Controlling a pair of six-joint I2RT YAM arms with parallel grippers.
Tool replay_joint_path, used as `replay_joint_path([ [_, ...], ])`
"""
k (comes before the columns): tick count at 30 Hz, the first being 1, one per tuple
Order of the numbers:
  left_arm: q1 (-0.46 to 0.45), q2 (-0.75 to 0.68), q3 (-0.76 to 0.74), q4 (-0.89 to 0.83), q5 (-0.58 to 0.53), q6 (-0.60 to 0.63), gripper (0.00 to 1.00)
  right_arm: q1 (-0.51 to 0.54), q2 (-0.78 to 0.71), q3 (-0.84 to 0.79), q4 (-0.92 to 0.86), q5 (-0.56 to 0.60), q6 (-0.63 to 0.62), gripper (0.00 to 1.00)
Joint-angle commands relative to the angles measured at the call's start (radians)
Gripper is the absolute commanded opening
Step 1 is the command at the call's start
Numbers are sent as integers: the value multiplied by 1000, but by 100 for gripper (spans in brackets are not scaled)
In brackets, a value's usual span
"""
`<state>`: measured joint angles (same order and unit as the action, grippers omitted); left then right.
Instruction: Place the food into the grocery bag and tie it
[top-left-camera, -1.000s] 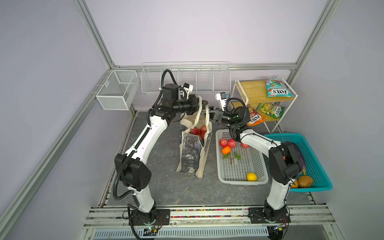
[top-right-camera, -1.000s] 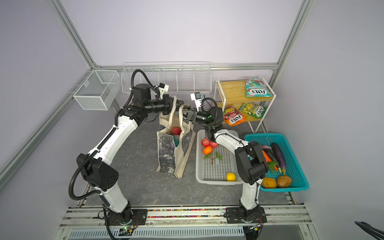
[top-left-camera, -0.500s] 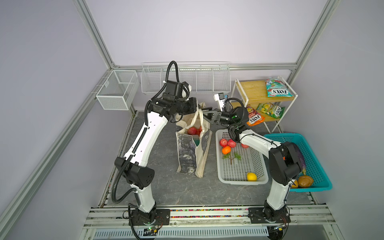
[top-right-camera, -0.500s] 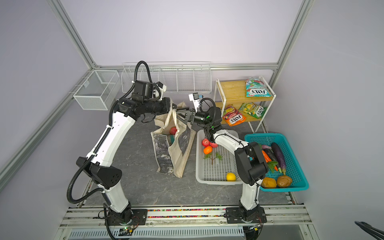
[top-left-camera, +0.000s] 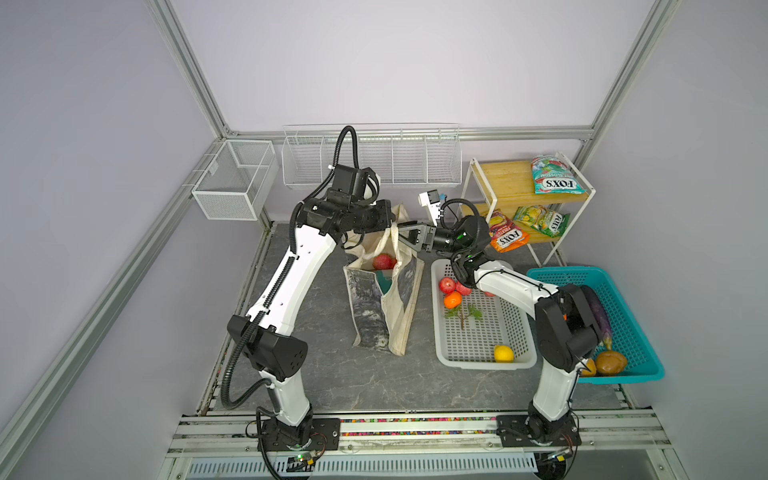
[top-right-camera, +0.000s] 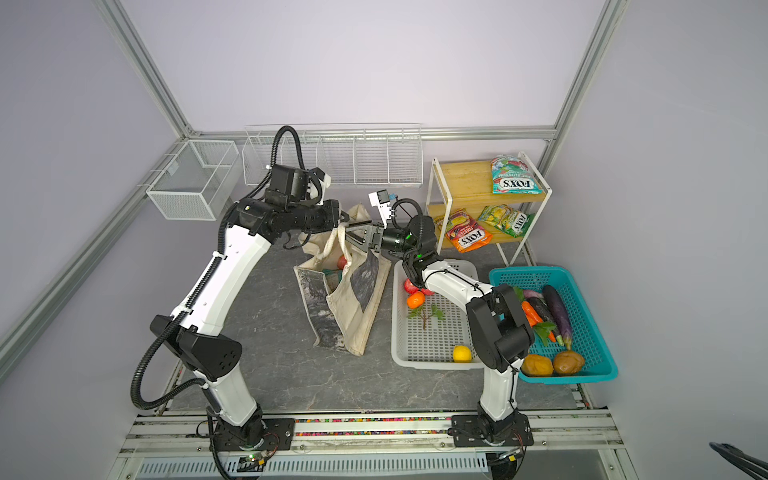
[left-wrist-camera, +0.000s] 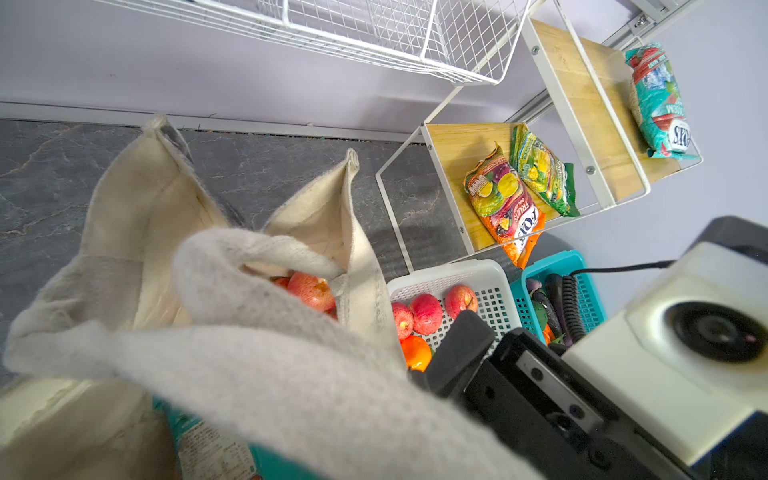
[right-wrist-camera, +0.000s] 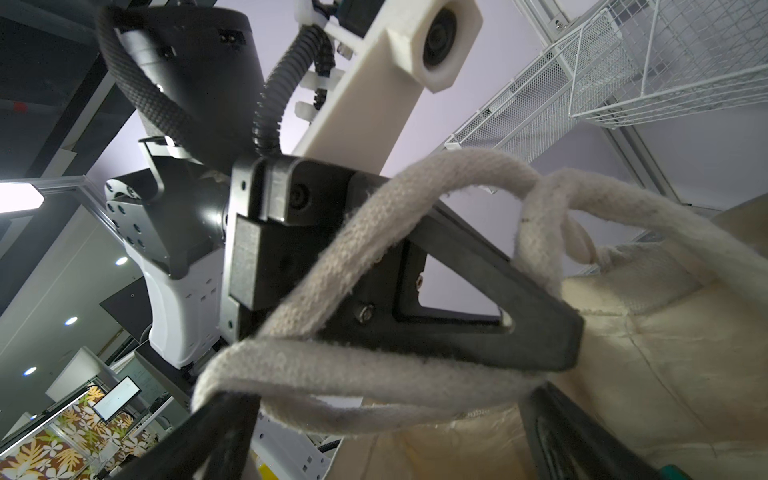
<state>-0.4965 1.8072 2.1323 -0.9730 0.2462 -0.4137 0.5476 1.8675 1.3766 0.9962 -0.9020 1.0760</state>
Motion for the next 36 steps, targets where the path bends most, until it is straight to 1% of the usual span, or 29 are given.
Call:
replay_joint_path([
  [1, 6, 60, -64, -25, -121, 30, 0, 82, -67, 62, 223, -57, -7, 98],
  [4, 7, 44, -94, -7, -117, 30, 0, 93, -58, 66, 209, -67, -15, 94],
  [9, 6, 0, -197, 73, -88, 7, 0, 116, -48, 64, 158, -81, -63, 90],
  [13, 6, -33, -251, 119, -86, -10, 0, 125, -45, 47, 177, -72, -64, 89],
  [18, 10, -61, -301, 168, -94, -29, 0, 132, -29, 52, 226, -20, -44, 93],
  [22, 9, -87, -363, 214, -102, -48, 0, 141, -11, 79, 243, 12, -29, 90],
  [23, 7, -93, -376, 219, -106, -48, 0, 141, -11, 84, 242, 19, -33, 88],
  [26, 9, -104, -401, 226, -114, -47, 0, 143, -14, 88, 212, 21, -57, 76],
  [30, 8, -116, -412, 227, -114, -44, 0, 142, -16, 82, 198, 15, -63, 51],
  [34, 10, -126, -402, 217, -125, -32, 0, 134, -31, 58, 173, 11, -73, 33],
  [36, 9, -132, -395, 207, -128, -25, 0, 124, -49, 39, 148, 14, -93, 21],
])
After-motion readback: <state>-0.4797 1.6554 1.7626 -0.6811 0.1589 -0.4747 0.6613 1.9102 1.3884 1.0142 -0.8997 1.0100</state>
